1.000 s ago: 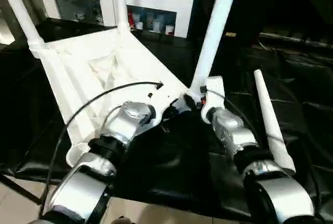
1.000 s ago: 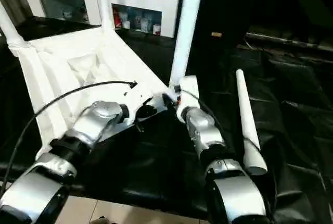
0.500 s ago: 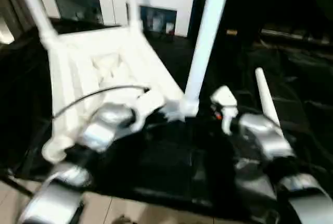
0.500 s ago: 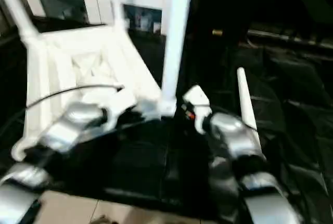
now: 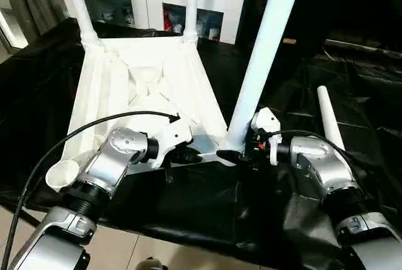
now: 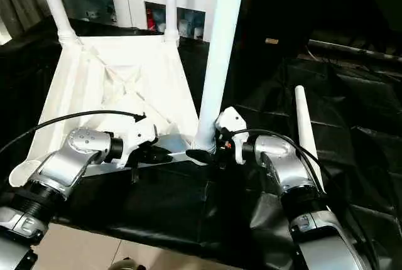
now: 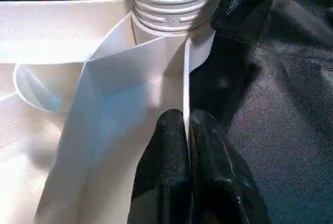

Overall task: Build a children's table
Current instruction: Rotate leg to tighten

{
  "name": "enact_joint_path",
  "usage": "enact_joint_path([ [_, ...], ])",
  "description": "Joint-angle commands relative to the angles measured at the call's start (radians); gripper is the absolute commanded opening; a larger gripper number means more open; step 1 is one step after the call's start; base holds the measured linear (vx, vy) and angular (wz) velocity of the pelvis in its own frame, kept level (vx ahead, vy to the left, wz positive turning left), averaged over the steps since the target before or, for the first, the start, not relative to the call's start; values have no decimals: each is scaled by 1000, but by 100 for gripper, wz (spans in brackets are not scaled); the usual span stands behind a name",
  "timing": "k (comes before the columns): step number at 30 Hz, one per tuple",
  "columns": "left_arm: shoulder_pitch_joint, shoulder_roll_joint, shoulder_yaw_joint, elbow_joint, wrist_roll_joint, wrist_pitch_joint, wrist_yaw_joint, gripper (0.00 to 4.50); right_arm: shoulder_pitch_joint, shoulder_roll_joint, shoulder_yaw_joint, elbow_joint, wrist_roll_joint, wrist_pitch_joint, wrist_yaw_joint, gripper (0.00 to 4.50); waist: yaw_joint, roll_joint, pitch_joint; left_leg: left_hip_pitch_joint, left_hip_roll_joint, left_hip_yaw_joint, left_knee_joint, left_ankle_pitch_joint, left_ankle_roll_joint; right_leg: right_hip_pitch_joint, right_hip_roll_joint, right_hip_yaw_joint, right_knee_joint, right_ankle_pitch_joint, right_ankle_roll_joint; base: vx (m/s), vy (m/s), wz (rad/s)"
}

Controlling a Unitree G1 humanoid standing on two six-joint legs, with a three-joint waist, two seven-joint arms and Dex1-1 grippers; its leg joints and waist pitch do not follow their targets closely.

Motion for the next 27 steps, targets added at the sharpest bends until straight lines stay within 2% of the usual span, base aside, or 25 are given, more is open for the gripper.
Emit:
enact_joint_path([
  [1, -2, -13, 3, -48, -34, -6, -12, 0, 3, -11, 1, -15, -10, 0, 12, 389, -1, 0, -65, 9, 70, -29, -69, -151, 54, 53, -108, 62, -70, -217, -195, 0, 0, 0],
  [5, -4, -15, 5, -42, -29, -11, -8, 0, -2, -9, 2, 3, -15, -12, 9, 375, -1, 0, -66, 9, 70, -29, -69, -149, 54, 53, -107, 61, -70, -215, -194, 0, 0, 0],
  [6, -4, -15, 5, -42, -29, -11, -8, 0, -2, -9, 2, 3, -15, -12, 9, 354, -1, -1, -66, 9, 70, -29, -68, -147, 54, 53, -108, 61, -70, -214, -194, 0, 0, 0],
  [10, -3, -16, 4, -42, -29, -9, -12, 0, -3, -4, 6, 11, -19, -16, 4, 338, 0, -1, -66, 9, 70, -29, -68, -149, 53, 53, -107, 61, -70, -216, -193, 0, 0, 0],
  [12, -1, -14, 3, -45, -30, -7, -15, 0, -2, -3, 7, 11, -20, -15, 3, 306, 0, 0, -66, 9, 70, -29, -69, -148, 52, 53, -107, 61, -70, -218, -192, 0, 0, 0],
  [17, 3, -10, 2, -51, -30, -3, -19, 0, -2, 1, 7, 15, -23, -18, 2, 276, 0, -1, -67, 9, 70, -29, -68, -140, 57, 53, -106, 61, -67, -203, -197, 0, 0, 0],
  [21, 6, -6, 3, -55, -29, -2, -22, 0, 1, 5, 6, 16, -24, -17, 2, 274, 1, 1, -67, 10, 70, -29, -67, -137, 57, 53, -106, 60, -67, -198, -198, 0, 0, 0],
  [24, -3, -14, 9, -38, -20, -4, 5, 0, -1, 24, -19, 40, -15, -7, -41, 272, -2, 0, -67, 9, 70, -29, -67, -138, 56, 54, -107, 61, -66, -191, -204, 0, 0, 0],
  [26, -27, -43, 31, 12, -3, 13, 89, 0, -15, 57, -62, 77, 14, 31, -106, 272, -4, 1, -65, 9, 69, -29, -69, -153, 51, 53, -107, 61, -70, -215, -202, 0, 0, 0],
  [27, -29, -45, 32, 15, -2, 15, 95, 0, -15, 58, -64, 78, 15, 32, -110, 272, -6, 1, -64, 11, 69, -30, -70, -167, 43, 52, -108, 60, -74, -246, -196, 0, 0, 0],
])
